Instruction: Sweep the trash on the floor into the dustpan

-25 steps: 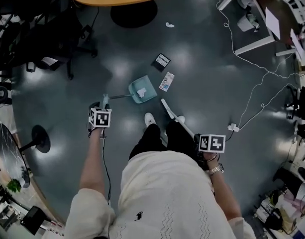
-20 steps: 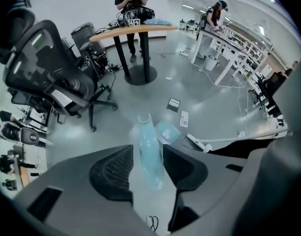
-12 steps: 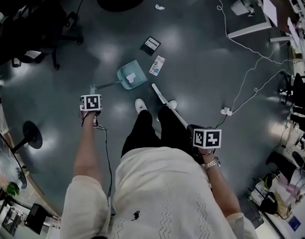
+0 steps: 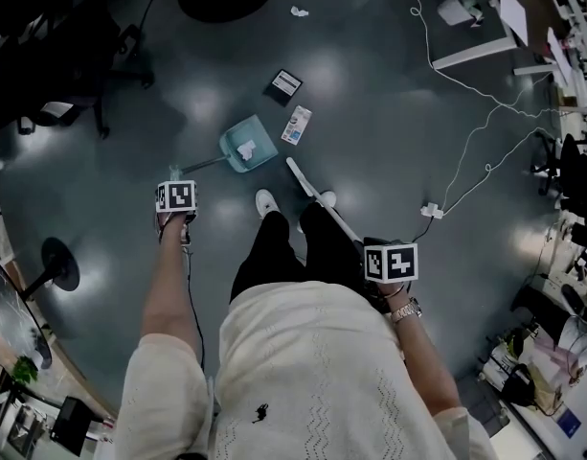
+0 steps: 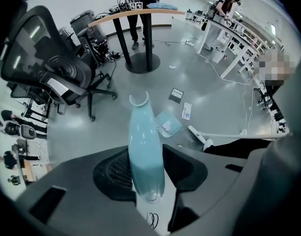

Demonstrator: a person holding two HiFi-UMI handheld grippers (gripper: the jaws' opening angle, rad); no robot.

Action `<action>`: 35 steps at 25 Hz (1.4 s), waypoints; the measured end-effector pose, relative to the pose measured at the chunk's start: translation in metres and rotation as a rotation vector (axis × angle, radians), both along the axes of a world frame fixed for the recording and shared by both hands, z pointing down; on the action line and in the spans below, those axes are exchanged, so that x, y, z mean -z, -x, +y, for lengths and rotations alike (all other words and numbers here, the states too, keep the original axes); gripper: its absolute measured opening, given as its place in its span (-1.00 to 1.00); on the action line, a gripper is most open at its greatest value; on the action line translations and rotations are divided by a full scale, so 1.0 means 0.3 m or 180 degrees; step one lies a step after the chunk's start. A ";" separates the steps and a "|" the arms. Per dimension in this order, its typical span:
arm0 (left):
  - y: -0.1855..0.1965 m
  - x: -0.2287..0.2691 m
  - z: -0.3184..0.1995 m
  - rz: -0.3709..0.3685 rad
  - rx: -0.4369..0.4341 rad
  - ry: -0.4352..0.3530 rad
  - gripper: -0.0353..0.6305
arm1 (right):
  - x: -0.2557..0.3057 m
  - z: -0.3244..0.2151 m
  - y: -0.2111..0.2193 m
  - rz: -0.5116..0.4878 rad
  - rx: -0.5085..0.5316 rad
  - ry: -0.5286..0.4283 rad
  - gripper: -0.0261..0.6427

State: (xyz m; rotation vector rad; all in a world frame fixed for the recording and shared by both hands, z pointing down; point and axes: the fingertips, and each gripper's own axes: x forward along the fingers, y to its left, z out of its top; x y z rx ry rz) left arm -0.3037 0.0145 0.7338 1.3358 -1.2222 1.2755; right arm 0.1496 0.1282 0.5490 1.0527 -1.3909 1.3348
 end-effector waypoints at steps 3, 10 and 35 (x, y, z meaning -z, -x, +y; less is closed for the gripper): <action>-0.001 -0.011 0.008 0.0023 0.0063 0.0039 -0.38 | -0.003 0.008 -0.018 0.0067 -0.0065 0.0053 -0.56; -0.016 -0.034 0.018 0.0065 0.0079 0.0095 -0.38 | -0.037 0.082 -0.041 0.0109 -0.0136 0.0502 -0.56; -0.030 -0.095 0.074 0.0106 0.0024 0.0238 -0.85 | -0.034 -0.005 -0.119 0.0229 -0.0779 0.0300 -0.58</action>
